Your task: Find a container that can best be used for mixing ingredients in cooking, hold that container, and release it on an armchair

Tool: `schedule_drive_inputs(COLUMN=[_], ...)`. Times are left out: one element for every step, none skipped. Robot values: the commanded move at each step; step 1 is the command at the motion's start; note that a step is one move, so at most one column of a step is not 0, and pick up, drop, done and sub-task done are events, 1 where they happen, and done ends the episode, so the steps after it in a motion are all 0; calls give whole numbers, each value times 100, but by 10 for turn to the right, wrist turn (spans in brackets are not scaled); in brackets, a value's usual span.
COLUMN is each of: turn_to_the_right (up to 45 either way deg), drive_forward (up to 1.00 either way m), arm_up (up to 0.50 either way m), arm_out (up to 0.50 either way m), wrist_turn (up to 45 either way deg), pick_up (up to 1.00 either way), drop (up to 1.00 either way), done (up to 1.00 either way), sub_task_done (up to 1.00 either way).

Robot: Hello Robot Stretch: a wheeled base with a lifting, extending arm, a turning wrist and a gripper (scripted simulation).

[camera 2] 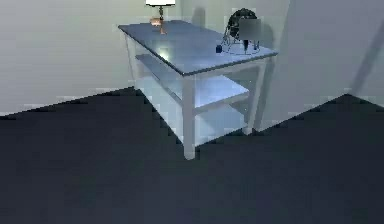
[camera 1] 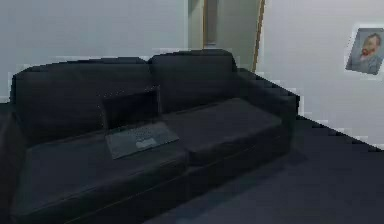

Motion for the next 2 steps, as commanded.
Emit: schedule_drive_inputs(turn_to_the_right=[450,210], drive_forward=[0,0], arm_up=[0,0], arm_out=[0,0], wrist_turn=[0,0], pick_up=[0,0], drop=[0,0], done=[0,0], sub_task_done=[0,0])
